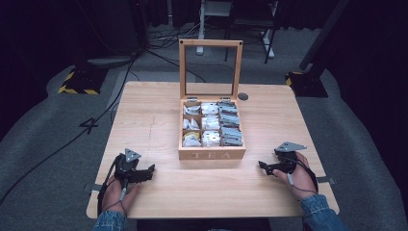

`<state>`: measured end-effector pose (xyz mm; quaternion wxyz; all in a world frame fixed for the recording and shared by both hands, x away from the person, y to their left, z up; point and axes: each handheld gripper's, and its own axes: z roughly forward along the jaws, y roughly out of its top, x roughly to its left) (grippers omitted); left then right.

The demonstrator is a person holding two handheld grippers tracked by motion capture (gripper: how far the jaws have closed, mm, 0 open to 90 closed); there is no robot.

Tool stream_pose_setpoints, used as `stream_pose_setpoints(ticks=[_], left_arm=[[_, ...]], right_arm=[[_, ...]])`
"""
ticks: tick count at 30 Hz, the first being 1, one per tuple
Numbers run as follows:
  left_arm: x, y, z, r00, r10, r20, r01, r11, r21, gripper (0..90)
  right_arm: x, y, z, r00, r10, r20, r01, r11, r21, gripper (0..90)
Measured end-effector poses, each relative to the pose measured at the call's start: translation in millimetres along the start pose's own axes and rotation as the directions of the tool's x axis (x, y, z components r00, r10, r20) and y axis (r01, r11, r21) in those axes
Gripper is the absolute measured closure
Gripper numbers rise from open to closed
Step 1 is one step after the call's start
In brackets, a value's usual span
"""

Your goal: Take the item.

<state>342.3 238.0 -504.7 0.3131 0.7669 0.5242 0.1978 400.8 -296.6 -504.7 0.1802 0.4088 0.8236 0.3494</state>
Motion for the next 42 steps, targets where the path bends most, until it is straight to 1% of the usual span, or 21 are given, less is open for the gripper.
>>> stream_pose_setpoints(ticks=[14, 18, 19, 21, 24, 25, 26, 29, 32, 37, 42], left_arm=[[-0.2, 0.0, 0.1, 1.0000, -0.003, 0.001, 0.003, 1.0000, -0.001, 13.6], [-0.1, 0.0, 0.1, 1.0000, -0.001, 0.000, 0.001, 1.0000, -0.001, 13.6], [-0.1, 0.0, 0.0, 1.0000, -0.001, 0.000, 0.001, 1.0000, 0.000, 13.6], [-0.1, 0.0, 0.1, 1.0000, -0.001, 0.000, 0.001, 1.0000, 0.000, 13.6], [-0.1, 0.0, 0.0, 1.0000, -0.001, 0.000, 0.001, 1.0000, 0.000, 13.6], [0.0, 0.0, 0.0, 1.0000, -0.001, 0.000, 0.001, 1.0000, 0.000, 13.6], [0.0, 0.0, 0.0, 1.0000, -0.001, 0.000, 0.001, 1.0000, 0.000, 13.6], [-0.1, 0.0, 0.0, 1.0000, -0.001, 0.000, 0.001, 1.0000, 0.000, 13.6], [-0.1, 0.0, 0.0, 1.0000, -0.001, 0.000, 0.001, 1.0000, 0.000, 13.6], [0.0, 0.0, 0.0, 1.0000, 0.000, 0.000, 0.000, 1.0000, 0.000, 13.6], [-0.1, 0.0, 0.1, 1.0000, -0.001, 0.000, 0.001, 1.0000, -0.001, 13.6]], right_arm=[[1.0, 0.4, 0.6, 1.0000, 0.008, 0.006, -0.008, 1.000, 0.001, 7.4], [2.0, 1.6, 1.7, 0.9997, 0.019, 0.012, -0.019, 1.000, 0.003, 6.9], [1.7, 1.9, 1.9, 0.9996, 0.024, 0.013, -0.024, 1.000, 0.001, 8.3], [-0.1, 2.5, 1.6, 0.9995, 0.027, 0.019, -0.027, 1.000, -0.015, 16.7], [-2.4, 3.0, 1.1, 0.9995, 0.027, 0.017, -0.027, 0.999, -0.017, 18.5], [-4.4, 3.8, -0.5, 0.9996, 0.017, 0.022, -0.017, 1.000, -0.011, 18.5], [-4.4, 3.8, -0.5, 0.9996, 0.017, 0.022, -0.017, 1.000, -0.011, 18.5], [-5.7, 8.3, -6.2, 0.9997, 0.011, 0.023, -0.011, 1.000, -0.030, 18.7], [-4.9, 14.5, -12.2, 0.9999, 0.008, 0.014, -0.007, 0.999, -0.048, 18.9], [-1.2, 27.8, -23.1, 1.0000, 0.009, -0.001, -0.009, 0.996, -0.088, 21.2], [1.1, 36.1, -28.8, 0.9999, 0.008, -0.007, -0.009, 0.993, -0.115, 22.7]])
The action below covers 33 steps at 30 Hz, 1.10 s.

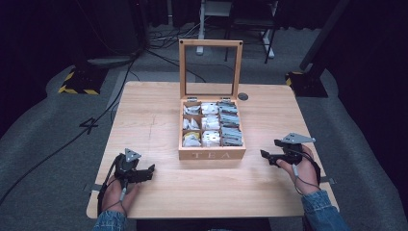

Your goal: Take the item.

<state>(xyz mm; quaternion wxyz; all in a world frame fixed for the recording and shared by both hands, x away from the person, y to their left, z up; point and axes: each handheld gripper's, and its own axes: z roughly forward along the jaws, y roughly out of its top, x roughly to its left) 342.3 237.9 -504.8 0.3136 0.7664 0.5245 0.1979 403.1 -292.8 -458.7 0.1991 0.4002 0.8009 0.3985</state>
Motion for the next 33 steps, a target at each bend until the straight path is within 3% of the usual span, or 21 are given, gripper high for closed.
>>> stream_pose_setpoints(ticks=[5, 21, 26, 27, 33], left_arm=[[0.0, 0.0, -0.1, 1.0000, 0.000, 0.001, 0.000, 1.0000, 0.002, 13.6], [-1.0, -1.1, -0.6, 1.0000, -0.005, 0.001, 0.005, 1.0000, -0.001, 13.6], [-1.0, -1.1, -0.6, 1.0000, -0.005, 0.001, 0.005, 1.0000, -0.001, 13.6], [-0.9, -1.0, -0.8, 1.0000, -0.005, 0.003, 0.005, 1.0000, 0.001, 13.6], [-0.2, -0.6, -0.7, 1.0000, 0.002, 0.002, -0.002, 1.0000, 0.001, 13.6]], right_arm=[[3.0, 8.8, -7.0, 0.9998, 0.004, -0.021, -0.004, 1.000, -0.025, 28.3], [10.3, 31.2, -11.1, 0.9986, -0.015, -0.051, 0.012, 0.997, -0.072, 31.2], [19.4, 45.1, -8.9, 0.9971, -0.040, -0.065, 0.033, 0.994, -0.100, 32.9], [24.7, 52.5, -8.0, 0.9957, -0.033, -0.087, 0.024, 0.993, -0.112, 33.9], [39.6, 71.6, -3.0, 0.9918, -0.048, -0.118, 0.032, 0.991, -0.132, 35.6]])
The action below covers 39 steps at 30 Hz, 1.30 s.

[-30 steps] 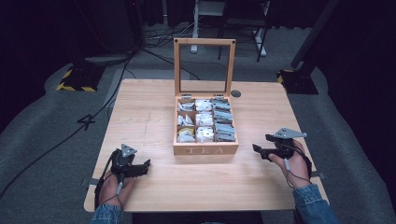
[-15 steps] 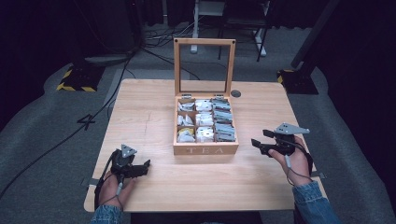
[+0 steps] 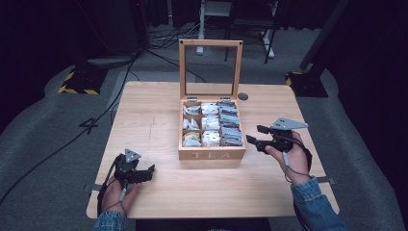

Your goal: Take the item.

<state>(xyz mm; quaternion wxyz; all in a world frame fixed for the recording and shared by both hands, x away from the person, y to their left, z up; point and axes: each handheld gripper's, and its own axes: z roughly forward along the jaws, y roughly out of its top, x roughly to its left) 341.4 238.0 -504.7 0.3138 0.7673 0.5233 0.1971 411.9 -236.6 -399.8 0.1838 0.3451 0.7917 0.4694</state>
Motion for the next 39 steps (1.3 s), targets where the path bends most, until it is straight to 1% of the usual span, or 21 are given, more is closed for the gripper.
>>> stream_pose_setpoints(ticks=[2, 4, 5, 10, 11, 14, 17, 20, 21, 24, 25, 26, 27, 28, 29, 31, 32, 34, 36, 37, 39], left_arm=[[0.0, 0.0, 0.0, 1.0000, 0.001, 0.000, -0.001, 1.0000, 0.000, 13.6], [0.0, 0.0, 0.1, 1.0000, 0.000, -0.001, 0.000, 1.0000, -0.001, 13.6], [0.0, 0.0, 0.1, 1.0000, 0.000, -0.001, 0.000, 1.0000, -0.001, 13.6], [0.1, 0.0, 0.0, 1.0000, 0.000, 0.000, 0.000, 1.0000, 0.000, 13.6], [0.1, 0.0, 0.0, 1.0000, 0.000, 0.000, 0.000, 1.0000, 0.000, 13.6], [0.0, 0.0, 0.0, 1.0000, 0.000, 0.000, 0.000, 1.0000, 0.000, 13.6], [0.0, 0.0, 0.0, 1.0000, 0.000, 0.000, 0.000, 1.0000, 0.000, 13.6], [0.0, 0.0, 0.0, 1.0000, 0.000, 0.000, 0.000, 1.0000, 0.000, 13.6], [0.1, 0.0, 0.0, 1.0000, 0.001, 0.000, -0.001, 1.0000, 0.000, 13.6], [0.1, 0.0, 0.0, 1.0000, 0.000, 0.000, 0.000, 1.0000, 0.000, 13.6], [0.0, 0.0, 0.0, 1.0000, 0.000, 0.000, 0.000, 1.0000, 0.000, 13.6], [0.0, 0.0, 0.0, 1.0000, 0.000, 0.000, 0.000, 1.0000, 0.000, 13.6], [0.1, 0.0, 0.0, 1.0000, 0.000, 0.000, 0.000, 1.0000, 0.000, 13.6], [0.0, 0.0, 0.0, 1.0000, 0.000, 0.000, 0.000, 1.0000, 0.000, 13.6], [0.0, 0.0, 0.0, 1.0000, 0.000, 0.000, 0.000, 1.0000, 0.000, 13.6], [0.0, -0.1, 0.1, 1.0000, 0.000, -0.001, 0.000, 1.0000, -0.001, 13.6], [0.0, 0.0, 0.0, 1.0000, 0.000, 0.000, 0.000, 1.0000, 0.000, 13.6], [0.0, 0.0, 0.0, 1.0000, 0.000, 0.000, 0.000, 1.0000, 0.000, 13.6], [0.0, 0.0, 0.0, 1.0000, 0.000, 0.000, 0.000, 1.0000, 0.000, 13.6], [0.0, 0.0, 0.0, 1.0000, 0.000, 0.000, 0.000, 1.0000, 0.000, 13.6], [0.0, 0.0, 0.0, 1.0000, 0.000, 0.000, 0.000, 1.0000, 0.000, 13.6]], right_arm=[[6.4, 6.7, 5.4, 0.9998, -0.010, -0.015, 0.010, 1.000, 0.001, 35.7], [17.3, 15.0, 15.4, 0.9989, -0.024, -0.040, 0.024, 1.000, 0.007, 36.2], [17.3, 15.0, 15.4, 0.9989, -0.024, -0.040, 0.024, 1.000, 0.007, 36.2], [33.6, 26.5, 35.8, 0.9956, -0.051, -0.078, 0.054, 0.998, 0.030, 38.2], [33.6, 26.5, 35.8, 0.9956, -0.051, -0.078, 0.054, 0.998, 0.030, 38.2], [40.7, 33.5, 45.0, 0.9936, -0.061, -0.095, 0.066, 0.997, 0.049, 40.3], [43.9, 36.1, 48.8, 0.9927, -0.057, -0.107, 0.064, 0.996, 0.063, 41.7], [48.3, 39.2, 56.9, 0.9921, -0.055, -0.113, 0.065, 0.994, 0.089, 47.1], [48.3, 39.2, 56.9, 0.9921, -0.055, -0.113, 0.065, 0.994, 0.089, 47.1], [50.0, 40.7, 63.2, 0.9918, -0.049, -0.118, 0.061, 0.993, 0.096, 51.9], [52.7, 42.0, 67.4, 0.9892, -0.050, -0.138, 0.065, 0.992, 0.105, 54.3], [52.7, 42.0, 67.4, 0.9892, -0.050, -0.138, 0.065, 0.992, 0.105, 54.3], [54.9, 42.6, 69.7, 0.9870, -0.048, -0.153, 0.065, 0.992, 0.107, 55.5], [56.8, 43.1, 72.0, 0.9849, -0.052, -0.165, 0.071, 0.991, 0.113, 56.7], [58.9, 43.6, 75.1, 0.9838, -0.063, -0.168, 0.084, 0.989, 0.122, 57.6], [60.9, 43.7, 79.7, 0.9830, -0.070, -0.170, 0.093, 0.987, 0.134, 59.1], [62.4, 42.9, 85.6, 0.9821, -0.077, -0.172, 0.104, 0.983, 0.151, 60.8], [62.9, 42.1, 88.5, 0.9816, -0.080, -0.174, 0.108, 0.981, 0.162, 61.7], [64.8, 37.4, 98.0, 0.9794, -0.070, -0.189, 0.108, 0.974, 0.199, 64.5], [65.5, 35.5, 101.0, 0.9794, -0.074, -0.188, 0.113, 0.971, 0.209, 64.8], [65.9, 33.9, 103.7, 0.9792, -0.079, -0.187, 0.119, 0.969, 0.216, 64.9]])
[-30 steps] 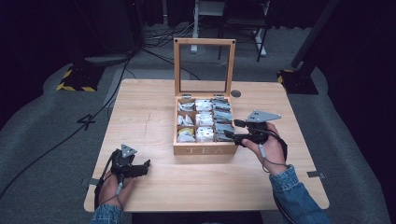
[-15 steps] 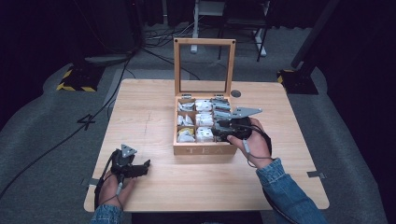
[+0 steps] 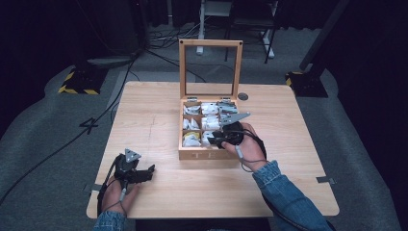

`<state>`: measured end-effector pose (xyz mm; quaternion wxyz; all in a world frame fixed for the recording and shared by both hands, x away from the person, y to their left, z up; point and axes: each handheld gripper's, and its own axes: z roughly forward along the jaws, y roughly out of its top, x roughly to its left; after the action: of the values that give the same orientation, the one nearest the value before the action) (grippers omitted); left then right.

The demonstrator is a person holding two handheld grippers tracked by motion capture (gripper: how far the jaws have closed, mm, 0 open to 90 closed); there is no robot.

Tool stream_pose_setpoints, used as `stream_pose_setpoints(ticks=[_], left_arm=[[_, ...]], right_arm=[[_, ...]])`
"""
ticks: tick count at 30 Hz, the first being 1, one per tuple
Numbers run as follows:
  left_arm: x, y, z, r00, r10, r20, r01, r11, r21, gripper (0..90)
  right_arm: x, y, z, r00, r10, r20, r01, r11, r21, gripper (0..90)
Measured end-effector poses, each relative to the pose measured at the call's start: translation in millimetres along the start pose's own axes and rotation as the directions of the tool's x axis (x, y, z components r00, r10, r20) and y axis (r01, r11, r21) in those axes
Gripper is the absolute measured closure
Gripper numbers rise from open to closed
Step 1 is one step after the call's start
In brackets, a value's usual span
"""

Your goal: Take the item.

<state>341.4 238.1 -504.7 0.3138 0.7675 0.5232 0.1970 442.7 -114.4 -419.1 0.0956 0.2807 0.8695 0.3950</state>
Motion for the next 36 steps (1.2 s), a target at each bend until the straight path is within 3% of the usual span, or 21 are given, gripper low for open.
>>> stream_pose_setpoints(ticks=[8, 13, 17, 21, 36], left_arm=[[0.0, 0.0, 0.1, 1.0000, 0.000, -0.001, 0.000, 1.0000, -0.001, 13.6], [0.0, 0.0, 0.0, 1.0000, 0.000, 0.000, 0.000, 1.0000, 0.000, 13.6], [0.0, 0.0, 0.0, 1.0000, 0.000, 0.000, 0.000, 1.0000, 0.000, 13.6], [0.0, 0.0, 0.1, 1.0000, 0.000, -0.001, 0.000, 1.0000, -0.001, 13.6], [0.0, 0.0, 0.0, 1.0000, 0.000, 0.000, 0.000, 1.0000, 0.000, 13.6]], right_arm=[[-4.1, -5.9, 16.1, 0.9988, 0.010, 0.049, -0.013, 0.998, 0.060, 68.5], [-4.2, -10.2, 22.6, 0.9991, 0.022, 0.036, -0.025, 0.996, 0.084, 76.5], [-3.1, -9.4, 21.2, 0.9985, 0.010, 0.053, -0.016, 0.993, 0.113, 86.9], [-2.6, -9.1, 19.4, 0.9981, -0.009, 0.061, 0.002, 0.994, 0.114, 89.7], [1.7, 1.5, -5.9, 0.9956, -0.036, 0.087, 0.037, 0.999, -0.007, 89.9]])
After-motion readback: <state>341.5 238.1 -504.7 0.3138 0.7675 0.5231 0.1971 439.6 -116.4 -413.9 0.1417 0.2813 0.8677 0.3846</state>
